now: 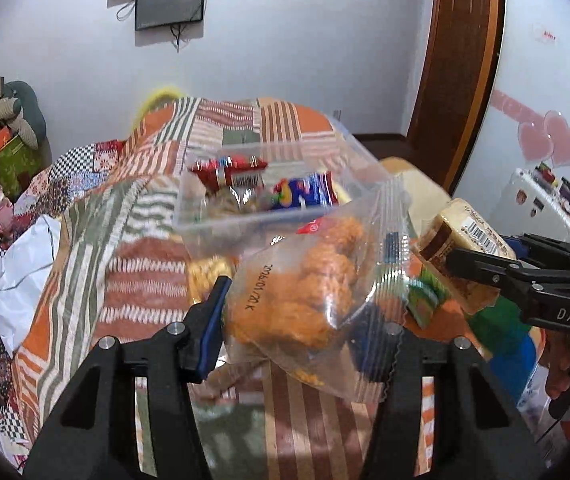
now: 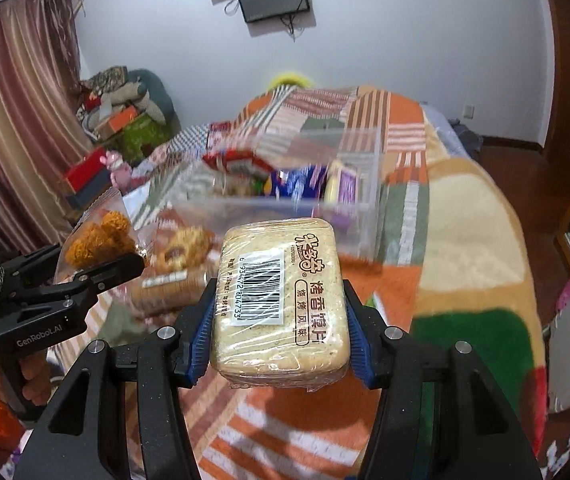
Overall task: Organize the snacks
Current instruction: 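Place both held bags into the clear box and open both tools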
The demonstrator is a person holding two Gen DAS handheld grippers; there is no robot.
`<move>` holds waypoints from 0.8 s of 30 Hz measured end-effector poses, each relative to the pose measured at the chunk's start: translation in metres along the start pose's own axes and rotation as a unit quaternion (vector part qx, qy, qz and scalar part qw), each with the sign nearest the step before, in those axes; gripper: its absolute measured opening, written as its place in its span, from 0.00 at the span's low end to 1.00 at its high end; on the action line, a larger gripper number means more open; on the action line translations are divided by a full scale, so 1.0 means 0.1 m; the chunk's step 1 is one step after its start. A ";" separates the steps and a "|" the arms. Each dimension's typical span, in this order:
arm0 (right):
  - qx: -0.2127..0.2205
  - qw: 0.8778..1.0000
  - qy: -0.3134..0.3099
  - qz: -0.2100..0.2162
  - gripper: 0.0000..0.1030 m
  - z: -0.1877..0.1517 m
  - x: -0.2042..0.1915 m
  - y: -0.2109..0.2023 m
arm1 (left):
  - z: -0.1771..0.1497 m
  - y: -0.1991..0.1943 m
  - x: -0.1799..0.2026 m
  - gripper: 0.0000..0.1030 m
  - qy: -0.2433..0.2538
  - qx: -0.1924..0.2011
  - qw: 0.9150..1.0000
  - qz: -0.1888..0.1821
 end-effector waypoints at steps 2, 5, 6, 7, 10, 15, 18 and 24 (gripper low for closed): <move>0.014 1.000 -0.002 -0.005 0.51 0.09 0.00 -0.03 | 0.11 -0.02 -0.03 0.51 -0.001 0.010 1.000 0.003; 0.027 1.000 0.000 -0.010 0.51 0.21 0.01 -0.06 | 0.28 -0.04 -0.08 0.51 -0.007 0.020 1.000 -0.004; 0.031 0.999 0.001 -0.010 0.51 0.25 0.02 -0.06 | 0.33 -0.04 -0.10 0.51 -0.008 0.023 1.000 -0.004; 0.037 0.999 0.002 -0.011 0.51 0.31 0.02 -0.06 | 0.38 -0.04 -0.11 0.51 -0.008 0.027 1.000 -0.002; 0.049 0.999 0.004 -0.012 0.51 0.42 0.04 -0.07 | 0.51 -0.02 -0.13 0.51 -0.009 0.035 0.999 0.000; 0.067 0.998 0.007 -0.013 0.51 0.62 0.07 -0.04 | 0.71 0.10 -0.15 0.51 -0.010 0.040 0.999 0.002; 0.072 0.997 0.009 -0.014 0.51 0.69 0.10 -0.01 | 0.80 0.20 -0.17 0.51 -0.010 0.036 0.999 0.002; 0.072 0.997 0.018 -0.018 0.51 0.84 0.18 0.14 | 0.93 0.48 -0.19 0.51 -0.015 0.022 1.000 0.000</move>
Point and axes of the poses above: each gripper's, at about its wrist camera, not at the fingertips, and y roughly the way its jaws point, x to its right, z to its top, the point moved 3 cm from there along y, roughly the way its jaws point, and after that the axes turned 11 degrees about -x, right-handed, at the moved point
